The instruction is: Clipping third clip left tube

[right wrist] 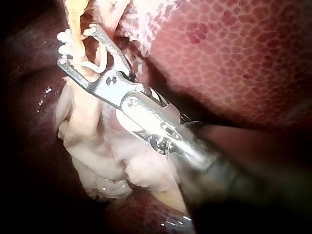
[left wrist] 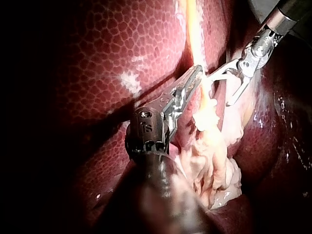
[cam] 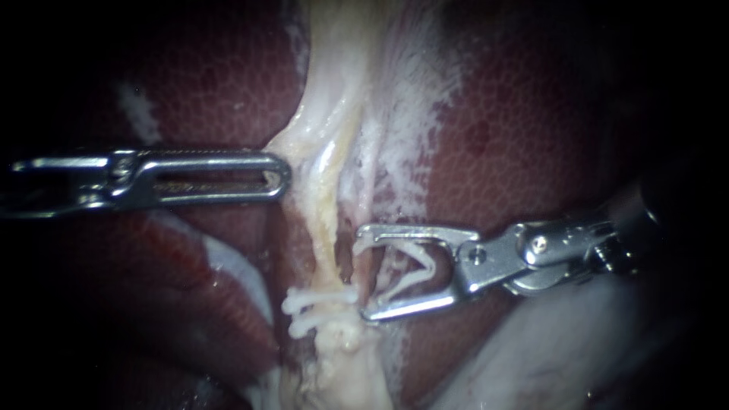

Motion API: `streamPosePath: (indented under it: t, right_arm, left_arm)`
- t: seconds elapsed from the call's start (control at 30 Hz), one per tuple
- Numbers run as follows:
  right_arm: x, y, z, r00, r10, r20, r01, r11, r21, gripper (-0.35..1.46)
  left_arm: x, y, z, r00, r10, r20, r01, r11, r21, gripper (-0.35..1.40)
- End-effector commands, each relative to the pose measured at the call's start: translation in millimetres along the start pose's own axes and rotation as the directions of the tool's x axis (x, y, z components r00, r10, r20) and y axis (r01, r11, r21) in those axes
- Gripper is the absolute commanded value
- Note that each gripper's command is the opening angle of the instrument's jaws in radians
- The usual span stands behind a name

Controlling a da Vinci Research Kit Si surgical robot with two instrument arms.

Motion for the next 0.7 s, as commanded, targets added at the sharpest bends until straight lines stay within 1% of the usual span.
streamPosePath:
  t: [0.03,0.2,0.37,0.53,0.7]
  right_arm:
    - [-0.1,0.1,0.3,1.0,0.005,0.0,-0.005,1.0,-0.002,0.6]
    - [-0.5,0.6,2.1,1.0,0.007,-0.001,-0.007,1.0,0.008,0.6]
    - [-0.6,0.9,3.8,1.0,0.011,-0.004,-0.011,1.0,0.022,0.6]
    - [-0.4,0.3,4.8,1.0,0.021,-0.008,-0.021,0.998,0.051,0.6]
    - [0.3,-0.5,5.9,0.998,0.057,-0.012,-0.056,0.994,0.089,0.59]
  left_arm:
    - [0.0,-0.1,0.0,1.0,0.0,0.0,0.0,1.0,-0.002,-0.35]
    - [0.0,-0.3,-0.1,1.0,0.0,0.0,0.0,1.0,-0.002,-0.35]
    - [0.0,-0.3,-0.2,1.0,0.0,0.0,0.0,1.0,-0.002,-0.35]
    - [0.0,-0.3,-0.2,1.0,0.0,0.0,0.0,1.0,-0.002,-0.35]
    - [0.0,-0.3,-0.1,1.0,0.0,0.001,0.0,1.0,-0.002,-0.35]
